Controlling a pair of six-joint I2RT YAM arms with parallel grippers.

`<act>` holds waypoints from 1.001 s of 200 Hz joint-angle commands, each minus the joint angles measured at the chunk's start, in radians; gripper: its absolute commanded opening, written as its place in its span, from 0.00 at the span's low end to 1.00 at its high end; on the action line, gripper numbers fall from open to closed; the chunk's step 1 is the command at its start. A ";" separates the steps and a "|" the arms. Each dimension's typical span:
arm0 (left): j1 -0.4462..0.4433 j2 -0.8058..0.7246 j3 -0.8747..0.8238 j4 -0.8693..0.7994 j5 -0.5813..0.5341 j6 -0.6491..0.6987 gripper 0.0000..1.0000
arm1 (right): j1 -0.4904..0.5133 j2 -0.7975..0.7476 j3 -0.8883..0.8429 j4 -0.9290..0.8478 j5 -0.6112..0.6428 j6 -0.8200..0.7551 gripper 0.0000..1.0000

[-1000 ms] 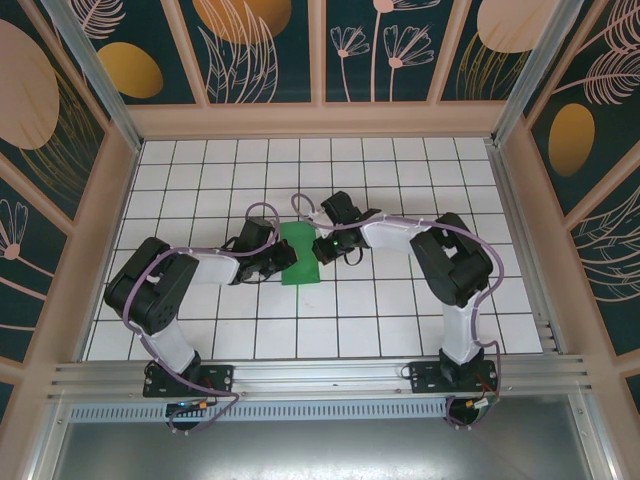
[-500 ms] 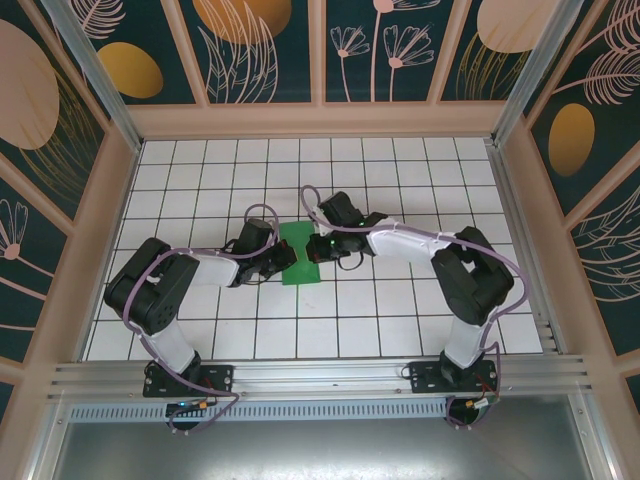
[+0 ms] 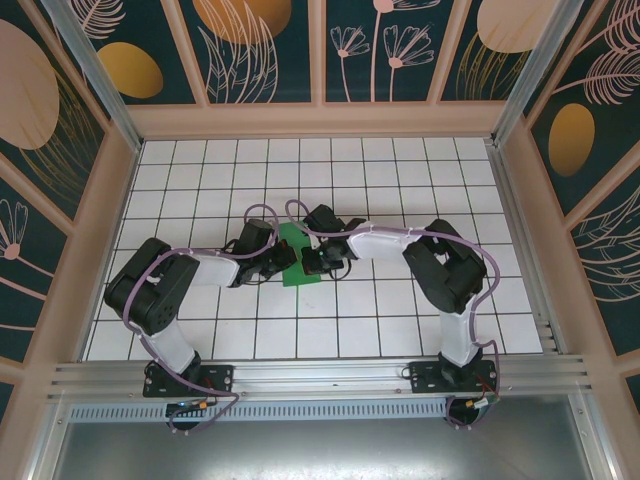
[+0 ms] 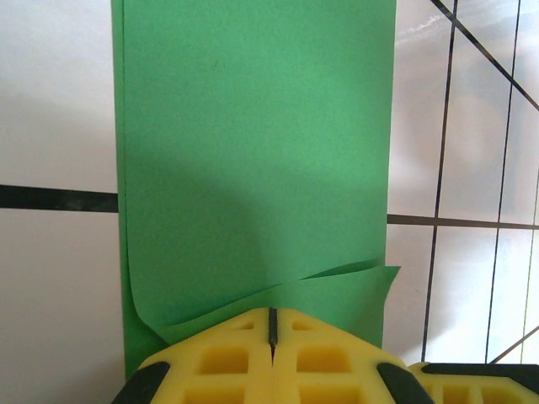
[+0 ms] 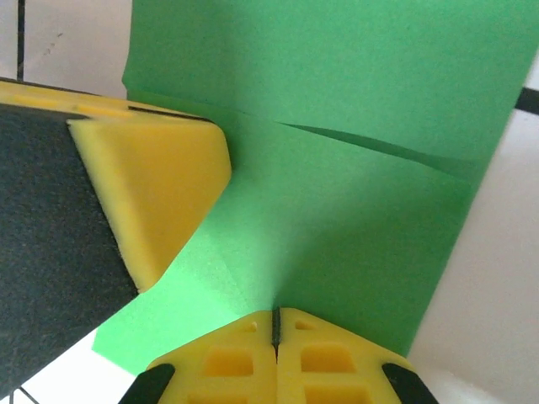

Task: Fold a paper plane with a square sheet of paper (pick it up from the middle)
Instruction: Fold the triangle a second time at the center of the table.

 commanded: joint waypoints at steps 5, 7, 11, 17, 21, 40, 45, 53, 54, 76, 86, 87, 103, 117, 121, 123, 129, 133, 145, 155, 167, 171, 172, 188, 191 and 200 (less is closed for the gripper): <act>-0.002 0.057 -0.029 -0.133 -0.088 -0.012 0.06 | 0.010 0.017 0.036 -0.072 0.056 0.002 0.00; -0.002 0.058 -0.027 -0.133 -0.088 -0.013 0.06 | 0.010 0.018 0.038 -0.074 0.056 0.000 0.00; -0.003 0.059 -0.027 -0.137 -0.092 -0.013 0.06 | 0.010 0.020 0.038 -0.078 0.059 -0.002 0.00; -0.002 0.061 -0.027 -0.141 -0.094 -0.013 0.06 | 0.010 0.022 0.039 -0.082 0.062 -0.006 0.00; -0.003 0.060 -0.027 -0.141 -0.095 -0.015 0.06 | 0.010 0.023 0.038 -0.085 0.066 -0.010 0.00; -0.003 0.062 -0.026 -0.153 -0.104 -0.016 0.06 | 0.010 0.028 0.038 -0.099 0.072 -0.025 0.00; -0.003 0.063 -0.026 -0.155 -0.107 -0.017 0.06 | 0.010 0.024 0.042 -0.100 0.068 -0.029 0.00; -0.002 0.065 -0.026 -0.157 -0.108 -0.016 0.06 | 0.011 0.017 0.042 -0.098 0.055 -0.039 0.00; -0.002 0.065 -0.027 -0.158 -0.108 -0.016 0.06 | 0.012 0.015 0.042 -0.098 0.054 -0.040 0.00; -0.004 0.067 -0.026 -0.154 -0.104 -0.016 0.06 | 0.024 -0.017 0.063 -0.090 0.040 -0.047 0.00; -0.004 0.070 -0.026 -0.152 -0.102 -0.017 0.06 | 0.031 -0.020 0.072 -0.091 0.040 -0.043 0.00; -0.003 0.070 -0.026 -0.151 -0.102 -0.017 0.06 | 0.030 -0.020 0.072 -0.092 0.039 -0.043 0.00; -0.003 0.071 -0.024 -0.151 -0.102 -0.015 0.06 | 0.041 -0.015 0.071 -0.092 0.038 -0.034 0.00; -0.004 0.068 -0.024 -0.153 -0.102 -0.012 0.06 | 0.052 -0.016 0.058 -0.086 0.046 -0.027 0.00; -0.003 0.066 -0.024 -0.154 -0.102 -0.011 0.06 | 0.055 -0.016 0.054 -0.085 0.046 -0.025 0.00; -0.004 0.066 -0.024 -0.154 -0.103 -0.011 0.06 | 0.055 -0.016 0.053 -0.085 0.047 -0.023 0.00; -0.004 0.066 -0.025 -0.154 -0.105 -0.011 0.06 | 0.056 -0.014 0.049 -0.085 0.052 -0.017 0.00; -0.004 0.066 -0.025 -0.154 -0.105 -0.010 0.06 | 0.056 -0.013 0.045 -0.085 0.057 -0.014 0.00; -0.004 0.066 -0.026 -0.157 -0.107 -0.009 0.06 | 0.057 -0.010 0.038 -0.090 0.074 -0.010 0.00; -0.004 0.066 -0.026 -0.157 -0.108 -0.009 0.06 | 0.056 -0.008 0.033 -0.094 0.083 -0.008 0.00; -0.004 0.065 -0.025 -0.160 -0.110 -0.010 0.06 | 0.057 -0.006 0.031 -0.103 0.094 -0.008 0.00; -0.004 0.065 -0.027 -0.161 -0.111 -0.009 0.06 | 0.055 -0.005 0.029 -0.105 0.097 -0.008 0.00; -0.004 0.065 -0.027 -0.161 -0.111 -0.008 0.06 | 0.055 -0.004 0.029 -0.106 0.099 -0.008 0.00; -0.004 0.064 -0.027 -0.164 -0.114 -0.007 0.06 | 0.052 -0.004 0.021 -0.113 0.109 -0.006 0.00; -0.004 0.065 -0.027 -0.165 -0.116 -0.007 0.06 | 0.051 -0.005 0.019 -0.112 0.110 -0.006 0.00; -0.004 0.063 -0.028 -0.164 -0.118 -0.007 0.06 | 0.047 -0.006 0.012 -0.114 0.110 -0.007 0.00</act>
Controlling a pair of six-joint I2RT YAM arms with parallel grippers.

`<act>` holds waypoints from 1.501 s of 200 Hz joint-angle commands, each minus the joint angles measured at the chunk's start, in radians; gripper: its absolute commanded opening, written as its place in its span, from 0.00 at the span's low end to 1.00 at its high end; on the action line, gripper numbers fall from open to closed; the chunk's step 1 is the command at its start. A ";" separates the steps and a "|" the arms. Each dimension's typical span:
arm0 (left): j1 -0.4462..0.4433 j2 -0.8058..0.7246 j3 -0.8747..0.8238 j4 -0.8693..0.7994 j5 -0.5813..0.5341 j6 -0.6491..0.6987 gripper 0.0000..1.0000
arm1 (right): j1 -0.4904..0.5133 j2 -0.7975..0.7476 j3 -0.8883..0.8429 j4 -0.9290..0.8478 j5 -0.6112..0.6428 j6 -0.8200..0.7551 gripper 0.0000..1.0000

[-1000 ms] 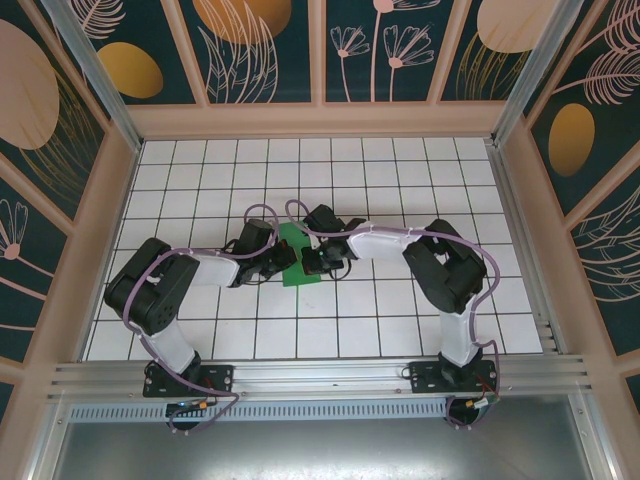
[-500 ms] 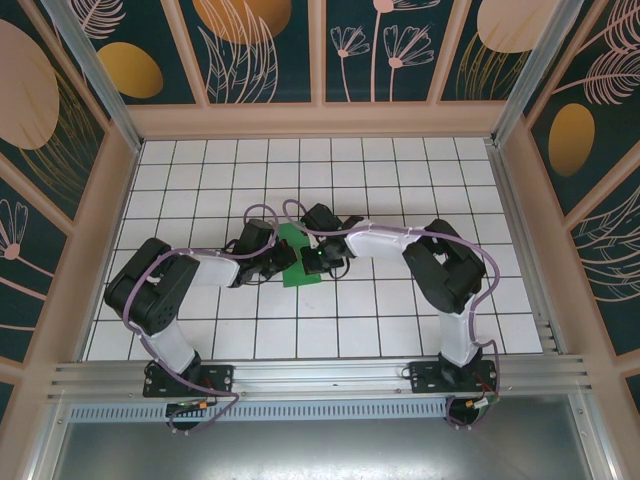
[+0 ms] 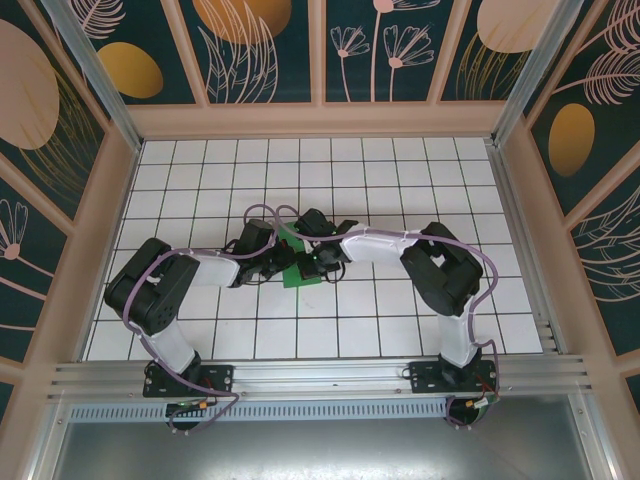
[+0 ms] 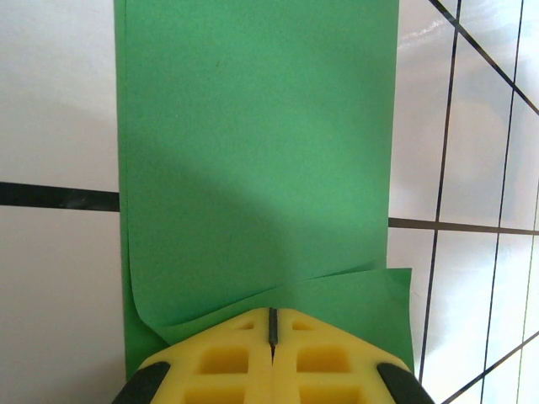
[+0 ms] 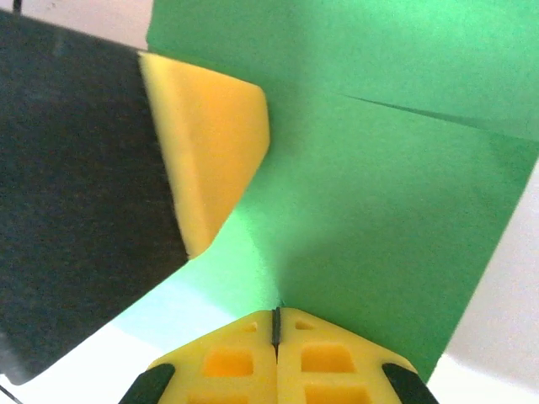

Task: Fold a paper plane with a square sheet of paper (pick it up from the middle)
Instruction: Fold the triangle a second time at the center of the table.

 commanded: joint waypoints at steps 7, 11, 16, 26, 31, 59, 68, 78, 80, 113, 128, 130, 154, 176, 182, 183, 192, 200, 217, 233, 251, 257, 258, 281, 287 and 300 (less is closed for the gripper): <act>-0.001 0.064 -0.028 -0.163 -0.106 0.005 0.06 | -0.009 -0.012 -0.029 -0.046 0.033 0.015 0.00; -0.001 0.064 -0.029 -0.163 -0.106 0.006 0.06 | -0.010 -0.012 -0.033 -0.044 0.030 0.014 0.00; -0.001 0.064 -0.029 -0.164 -0.106 0.005 0.06 | -0.012 -0.014 -0.038 -0.043 0.026 0.013 0.00; -0.001 0.065 -0.029 -0.165 -0.107 0.006 0.06 | -0.014 -0.016 -0.046 -0.041 0.022 0.012 0.00; -0.001 0.066 -0.028 -0.165 -0.107 0.006 0.06 | -0.015 -0.017 -0.049 -0.041 0.022 0.012 0.00; -0.001 0.069 -0.028 -0.173 -0.115 0.006 0.06 | -0.024 -0.028 -0.073 -0.040 0.023 0.010 0.00; -0.001 0.069 -0.029 -0.175 -0.118 0.006 0.06 | -0.029 -0.036 -0.076 -0.043 0.026 0.007 0.00; -0.001 0.070 -0.030 -0.177 -0.122 0.006 0.06 | -0.033 -0.043 -0.082 -0.043 0.026 0.003 0.00; -0.001 0.071 -0.030 -0.177 -0.122 0.007 0.06 | -0.033 -0.044 -0.083 -0.043 0.025 0.002 0.00; 0.000 0.078 -0.029 -0.185 -0.129 0.011 0.06 | -0.050 -0.071 -0.122 -0.037 -0.003 -0.013 0.00; -0.001 0.078 -0.028 -0.190 -0.135 0.014 0.06 | -0.066 -0.085 -0.151 -0.023 -0.027 -0.015 0.00; -0.001 0.079 -0.028 -0.191 -0.135 0.014 0.06 | -0.069 -0.088 -0.156 -0.021 -0.032 -0.015 0.00; -0.001 0.081 -0.029 -0.192 -0.136 0.017 0.06 | -0.103 -0.115 -0.223 0.024 -0.102 -0.006 0.00; -0.001 0.081 -0.027 -0.191 -0.135 0.016 0.06 | -0.132 -0.138 -0.282 0.056 -0.149 0.003 0.00; 0.000 0.079 -0.027 -0.191 -0.136 0.018 0.06 | -0.141 -0.149 -0.299 0.064 -0.162 0.005 0.00; -0.001 0.079 -0.027 -0.191 -0.136 0.018 0.06 | -0.142 -0.150 -0.303 0.066 -0.164 0.005 0.00; -0.001 0.077 -0.027 -0.191 -0.136 0.018 0.06 | -0.158 -0.170 -0.330 0.081 -0.184 0.009 0.00; -0.001 0.077 -0.027 -0.190 -0.132 0.020 0.06 | -0.170 -0.189 -0.349 0.087 -0.194 0.012 0.00; -0.001 0.073 -0.026 -0.182 -0.127 0.019 0.06 | -0.184 -0.238 -0.352 0.107 -0.218 0.010 0.00; -0.001 0.068 -0.025 -0.176 -0.119 0.020 0.06 | -0.179 -0.273 -0.329 0.144 -0.260 0.012 0.00; 0.000 0.064 -0.022 -0.171 -0.115 0.020 0.06 | -0.168 -0.260 -0.288 0.181 -0.312 0.013 0.00; -0.001 0.063 -0.023 -0.168 -0.112 0.018 0.06 | -0.162 -0.243 -0.271 0.185 -0.321 0.011 0.00; -0.001 0.063 -0.023 -0.168 -0.112 0.018 0.06 | -0.161 -0.238 -0.269 0.185 -0.322 0.011 0.00; -0.001 0.061 -0.023 -0.167 -0.108 0.015 0.06 | -0.149 -0.164 -0.222 0.203 -0.335 0.003 0.00; -0.001 0.061 -0.022 -0.167 -0.108 0.015 0.06 | -0.149 -0.149 -0.211 0.208 -0.332 0.002 0.00; -0.001 0.060 -0.024 -0.166 -0.107 0.011 0.06 | -0.149 -0.118 -0.191 0.220 -0.330 0.002 0.00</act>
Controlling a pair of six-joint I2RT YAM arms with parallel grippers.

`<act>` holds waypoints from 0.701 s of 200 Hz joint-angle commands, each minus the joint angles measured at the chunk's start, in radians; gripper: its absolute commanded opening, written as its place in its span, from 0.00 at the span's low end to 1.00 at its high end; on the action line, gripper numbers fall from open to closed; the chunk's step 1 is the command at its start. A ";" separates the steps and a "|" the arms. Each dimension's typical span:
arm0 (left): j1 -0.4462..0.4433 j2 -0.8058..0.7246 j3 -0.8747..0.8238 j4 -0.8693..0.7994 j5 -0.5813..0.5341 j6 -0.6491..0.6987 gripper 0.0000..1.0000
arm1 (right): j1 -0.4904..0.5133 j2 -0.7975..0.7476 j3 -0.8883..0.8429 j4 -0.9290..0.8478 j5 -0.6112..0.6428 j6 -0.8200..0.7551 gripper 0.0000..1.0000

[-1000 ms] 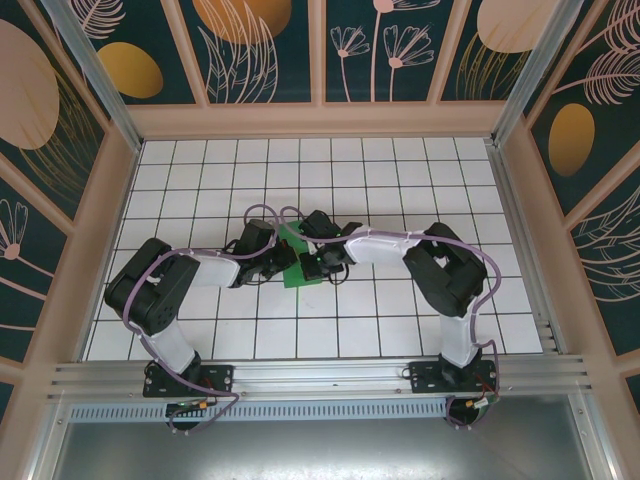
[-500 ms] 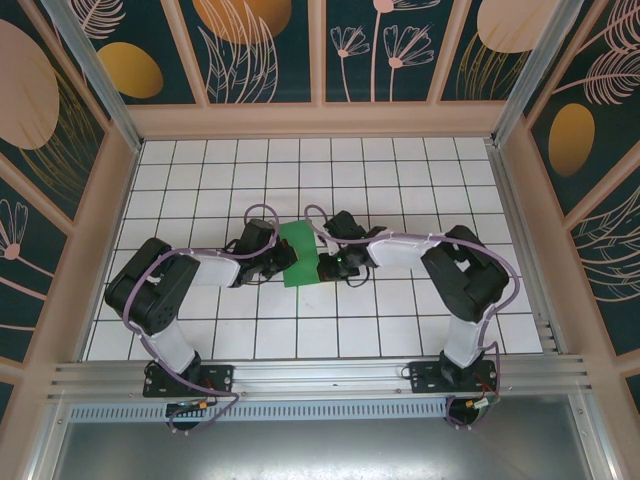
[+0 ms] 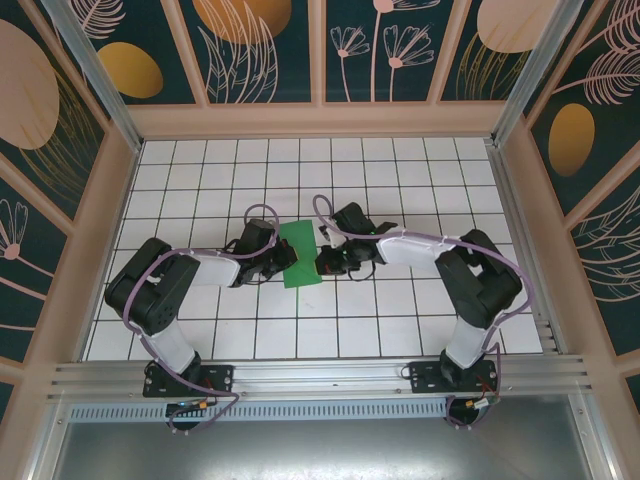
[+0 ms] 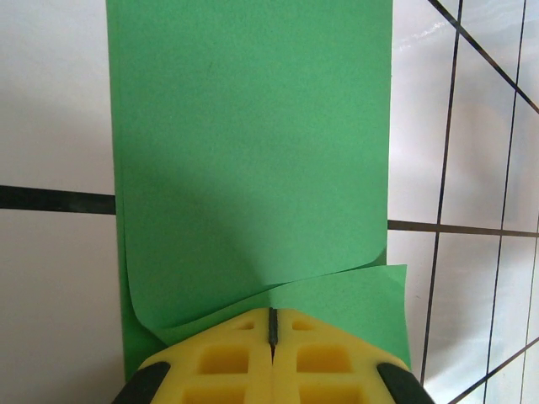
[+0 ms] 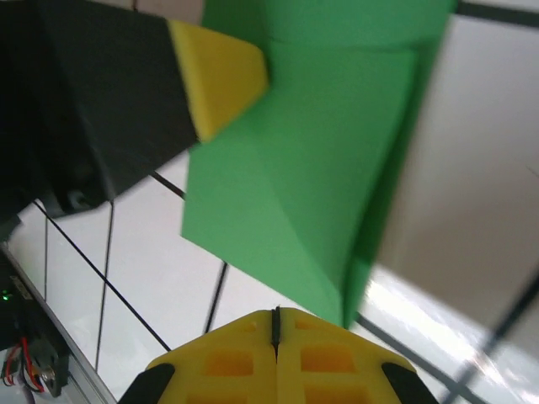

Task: Fold a paper plane with a square sheet of paper (pick it up from the middle)
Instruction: Fold the triangle a second time at the center of the table.

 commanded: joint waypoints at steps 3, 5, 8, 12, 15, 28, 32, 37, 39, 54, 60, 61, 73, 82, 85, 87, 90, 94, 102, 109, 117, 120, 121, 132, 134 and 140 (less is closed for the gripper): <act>0.003 0.057 -0.029 -0.158 -0.097 0.011 0.06 | 0.005 0.072 0.044 0.035 -0.032 0.003 0.00; 0.003 0.057 -0.029 -0.159 -0.097 0.010 0.06 | 0.005 0.077 0.047 0.038 -0.033 0.002 0.00; 0.003 0.057 -0.028 -0.159 -0.097 0.010 0.06 | 0.005 0.084 0.053 0.039 -0.035 0.002 0.00; 0.003 0.057 -0.027 -0.158 -0.097 0.009 0.06 | 0.006 0.093 0.058 0.042 -0.039 0.002 0.00; 0.003 0.057 -0.028 -0.158 -0.097 0.009 0.06 | 0.006 0.099 0.062 0.043 -0.043 0.001 0.00; 0.003 0.055 -0.027 -0.159 -0.097 0.007 0.06 | 0.006 0.121 0.074 0.046 -0.043 -0.001 0.00; 0.003 0.054 -0.027 -0.158 -0.097 0.006 0.06 | 0.005 0.127 0.077 0.045 -0.044 -0.002 0.00; 0.004 0.051 -0.027 -0.158 -0.097 0.006 0.06 | 0.006 0.131 0.078 0.046 -0.045 -0.003 0.00; 0.004 0.050 -0.027 -0.158 -0.097 0.006 0.06 | 0.005 0.132 0.078 0.045 -0.046 -0.003 0.00; 0.003 0.047 -0.025 -0.162 -0.099 0.004 0.06 | 0.004 0.134 0.065 0.046 -0.046 -0.007 0.00; 0.003 0.046 -0.026 -0.163 -0.100 0.003 0.06 | 0.004 0.132 0.056 0.045 -0.049 -0.010 0.00; 0.003 0.046 -0.026 -0.163 -0.100 0.002 0.06 | 0.003 0.132 0.055 0.045 -0.048 -0.011 0.00; 0.003 0.045 -0.026 -0.167 -0.104 0.000 0.06 | 0.004 0.129 0.040 0.034 -0.049 -0.023 0.00; 0.004 0.044 -0.024 -0.171 -0.109 -0.002 0.06 | 0.003 0.126 0.027 0.021 -0.048 -0.037 0.00; 0.003 0.044 -0.024 -0.173 -0.111 -0.002 0.06 | 0.002 0.127 0.024 0.017 -0.046 -0.042 0.00; 0.003 0.044 -0.024 -0.173 -0.113 -0.004 0.06 | 0.002 0.127 0.021 0.013 -0.046 -0.044 0.00; 0.003 0.045 -0.024 -0.176 -0.115 -0.004 0.06 | 0.001 0.128 0.017 0.007 -0.045 -0.049 0.00; 0.004 0.046 -0.023 -0.178 -0.116 -0.005 0.06 | 0.001 0.127 0.010 0.000 -0.042 -0.054 0.00; 0.003 0.047 -0.023 -0.184 -0.123 -0.005 0.06 | -0.002 0.124 -0.007 -0.015 -0.037 -0.064 0.00; 0.003 0.047 -0.021 -0.188 -0.129 -0.005 0.06 | -0.007 0.119 -0.027 -0.021 -0.033 -0.069 0.00; 0.003 0.048 -0.022 -0.190 -0.132 -0.005 0.06 | -0.017 0.109 -0.051 -0.023 -0.032 -0.073 0.00; 0.003 0.050 -0.022 -0.190 -0.133 -0.005 0.06 | -0.019 0.106 -0.062 -0.024 -0.033 -0.075 0.00; 0.003 0.050 -0.022 -0.190 -0.134 -0.006 0.06 | -0.020 0.104 -0.065 -0.025 -0.034 -0.075 0.00; 0.003 0.053 -0.024 -0.189 -0.135 -0.005 0.06 | -0.031 0.088 -0.096 -0.026 -0.034 -0.077 0.00; 0.003 0.053 -0.022 -0.190 -0.134 -0.006 0.06 | -0.032 0.085 -0.101 -0.026 -0.034 -0.077 0.00; 0.004 0.054 -0.023 -0.189 -0.134 -0.005 0.06 | -0.036 0.075 -0.113 -0.029 -0.034 -0.077 0.00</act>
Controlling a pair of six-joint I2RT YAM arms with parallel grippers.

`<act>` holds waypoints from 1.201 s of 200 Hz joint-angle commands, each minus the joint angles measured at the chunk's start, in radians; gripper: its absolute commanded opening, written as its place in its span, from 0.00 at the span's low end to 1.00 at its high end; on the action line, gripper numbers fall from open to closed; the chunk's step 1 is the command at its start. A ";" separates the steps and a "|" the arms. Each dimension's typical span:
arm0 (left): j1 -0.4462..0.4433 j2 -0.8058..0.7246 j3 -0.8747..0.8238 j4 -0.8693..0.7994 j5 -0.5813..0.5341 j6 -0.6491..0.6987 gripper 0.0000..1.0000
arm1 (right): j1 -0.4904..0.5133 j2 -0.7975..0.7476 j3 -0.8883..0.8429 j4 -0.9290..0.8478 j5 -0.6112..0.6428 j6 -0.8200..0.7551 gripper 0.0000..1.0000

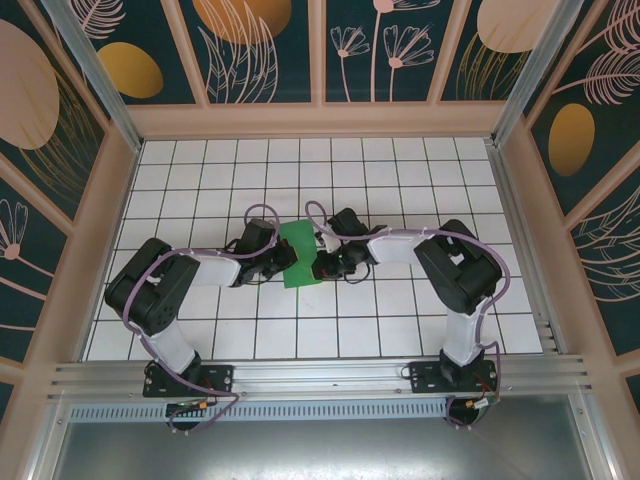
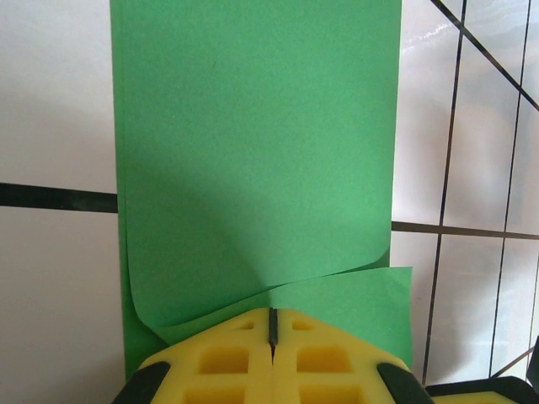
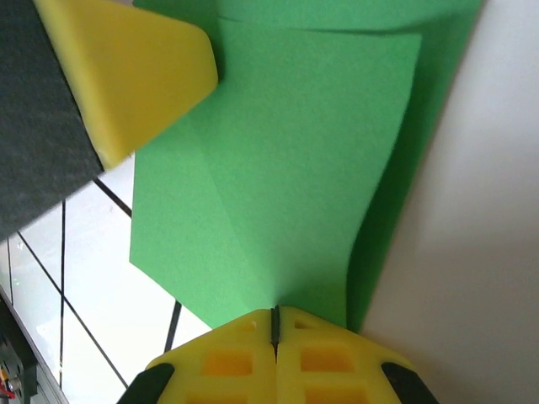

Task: Fold a paper plane with a square sheet of paper (pick it up from the middle)
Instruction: Fold the triangle a second time at the center of the table.

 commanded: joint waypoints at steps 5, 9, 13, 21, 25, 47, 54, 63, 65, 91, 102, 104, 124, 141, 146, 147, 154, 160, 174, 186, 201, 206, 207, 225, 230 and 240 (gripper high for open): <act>0.008 0.056 -0.027 -0.173 -0.120 0.001 0.06 | -0.025 -0.038 -0.095 -0.108 0.008 -0.034 0.00; 0.008 0.057 -0.025 -0.173 -0.120 0.001 0.06 | -0.027 -0.043 -0.102 -0.107 0.007 -0.034 0.00; 0.008 0.056 -0.023 -0.173 -0.121 0.002 0.06 | -0.029 -0.049 -0.108 -0.106 0.006 -0.033 0.00; 0.008 0.058 -0.019 -0.174 -0.119 0.004 0.06 | -0.030 -0.058 -0.114 -0.105 0.003 -0.031 0.00; 0.008 0.057 -0.016 -0.175 -0.119 0.006 0.06 | -0.030 -0.061 -0.116 -0.104 0.001 -0.029 0.00; 0.008 0.053 0.002 -0.183 -0.119 0.015 0.06 | -0.030 -0.076 -0.111 -0.098 -0.007 -0.024 0.00; 0.008 0.053 0.008 -0.185 -0.117 0.018 0.06 | -0.030 -0.082 -0.103 -0.098 -0.009 -0.023 0.00; 0.008 0.051 0.012 -0.185 -0.112 0.020 0.06 | -0.030 -0.097 -0.093 -0.095 -0.009 -0.022 0.00; 0.008 0.050 0.013 -0.184 -0.110 0.020 0.06 | -0.030 -0.101 -0.093 -0.093 -0.009 -0.021 0.00; 0.008 0.043 0.006 -0.158 -0.088 0.020 0.06 | -0.030 -0.157 -0.066 -0.055 -0.014 -0.005 0.00; 0.008 0.036 0.003 -0.151 -0.082 0.020 0.06 | -0.029 -0.159 -0.056 -0.036 -0.027 0.004 0.00; 0.008 0.036 0.003 -0.149 -0.081 0.021 0.06 | -0.029 -0.159 -0.054 -0.033 -0.029 0.005 0.00; 0.009 0.028 0.004 -0.139 -0.069 0.023 0.07 | -0.023 -0.124 -0.035 -0.021 -0.029 0.005 0.00; 0.007 0.024 0.006 -0.131 -0.061 0.024 0.07 | -0.021 -0.083 -0.019 -0.014 -0.025 0.005 0.00; 0.007 0.024 0.004 -0.127 -0.057 0.023 0.07 | -0.020 -0.071 -0.015 -0.013 -0.025 0.003 0.00; 0.007 0.024 0.004 -0.125 -0.056 0.023 0.07 | -0.020 -0.070 -0.013 -0.013 -0.024 0.003 0.00; 0.008 0.020 0.005 -0.121 -0.054 0.026 0.07 | -0.020 -0.056 -0.009 -0.010 -0.025 0.002 0.00; 0.005 0.014 0.006 -0.120 -0.056 0.033 0.07 | -0.019 -0.045 -0.006 -0.009 -0.025 0.001 0.00; -0.002 -0.009 0.001 -0.120 -0.066 0.057 0.08 | -0.020 -0.022 0.007 -0.011 -0.012 -0.007 0.00; -0.002 -0.043 -0.005 -0.107 -0.063 0.065 0.08 | -0.021 -0.001 0.021 -0.014 0.006 -0.011 0.00; -0.001 -0.044 -0.007 -0.085 -0.046 0.072 0.08 | -0.020 0.016 0.027 0.003 -0.002 -0.005 0.00; -0.003 -0.041 -0.003 -0.083 -0.040 0.073 0.08 | -0.019 0.021 0.026 0.005 -0.003 -0.004 0.00; -0.003 -0.040 -0.003 -0.082 -0.039 0.073 0.08 | -0.020 0.021 0.026 0.006 -0.004 -0.003 0.00; -0.004 -0.051 -0.003 -0.069 -0.036 0.077 0.09 | -0.019 0.025 0.021 -0.007 0.017 -0.003 0.00; -0.005 -0.060 -0.005 -0.065 -0.034 0.081 0.09 | -0.019 0.022 0.016 -0.010 0.024 -0.004 0.00; -0.004 -0.080 -0.007 -0.062 -0.040 0.086 0.10 | -0.020 0.009 0.006 -0.014 0.038 -0.004 0.00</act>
